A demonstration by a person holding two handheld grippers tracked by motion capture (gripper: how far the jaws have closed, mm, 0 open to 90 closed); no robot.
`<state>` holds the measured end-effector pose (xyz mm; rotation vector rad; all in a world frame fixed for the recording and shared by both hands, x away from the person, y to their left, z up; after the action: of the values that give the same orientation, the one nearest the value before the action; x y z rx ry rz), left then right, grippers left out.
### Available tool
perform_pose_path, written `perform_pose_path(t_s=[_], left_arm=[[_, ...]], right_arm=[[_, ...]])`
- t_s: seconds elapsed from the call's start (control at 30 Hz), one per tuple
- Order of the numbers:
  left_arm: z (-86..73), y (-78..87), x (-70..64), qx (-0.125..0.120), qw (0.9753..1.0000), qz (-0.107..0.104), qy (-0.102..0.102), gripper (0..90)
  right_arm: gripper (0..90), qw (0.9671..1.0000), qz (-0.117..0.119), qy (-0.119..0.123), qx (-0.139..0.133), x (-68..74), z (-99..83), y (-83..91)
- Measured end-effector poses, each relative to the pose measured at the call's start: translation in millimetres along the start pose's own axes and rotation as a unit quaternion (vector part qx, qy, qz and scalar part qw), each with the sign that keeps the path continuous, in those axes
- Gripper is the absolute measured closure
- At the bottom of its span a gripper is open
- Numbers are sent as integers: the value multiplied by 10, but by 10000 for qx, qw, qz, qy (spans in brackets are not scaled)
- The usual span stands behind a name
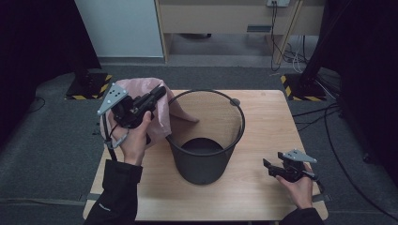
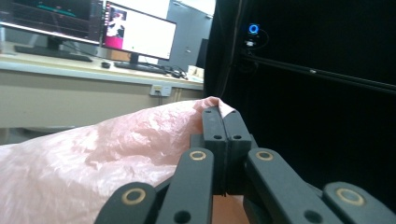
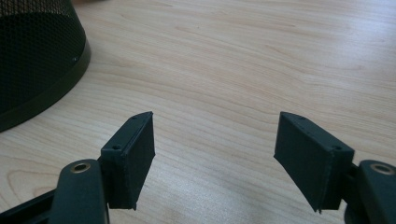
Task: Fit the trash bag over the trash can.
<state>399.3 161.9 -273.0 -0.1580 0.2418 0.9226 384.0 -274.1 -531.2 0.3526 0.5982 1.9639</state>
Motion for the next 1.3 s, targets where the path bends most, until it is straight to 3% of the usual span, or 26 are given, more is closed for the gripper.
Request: perform_pose_path(t_s=[0.4, 0.97, 1.3], left_arm=[[225, -225, -288, -13, 9995, -202, -244, 900], [328, -518, -507, -151, 9987, -391, -297, 900], [347, -717, -666, -118, 9977, -502, -429, 900]], right_arm=[[290, 10000, -23, -13, -72, -12, 27, -3], [296, 9999, -6, -11, -123, -22, 46, -20], [297, 10000, 6, -21, -95, -19, 47, -53]])
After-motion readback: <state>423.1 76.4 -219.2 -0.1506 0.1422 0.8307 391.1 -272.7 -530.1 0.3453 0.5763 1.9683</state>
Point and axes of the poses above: each handheld gripper's, and its own axes: y roughly backward along the jaws, z roughly out of its top, x roughly to its left, the point moved 4 cm from there along -y, roughly forward along the jaws, and after that the axes turned 3 degrees about y, right-handed, at the moved point
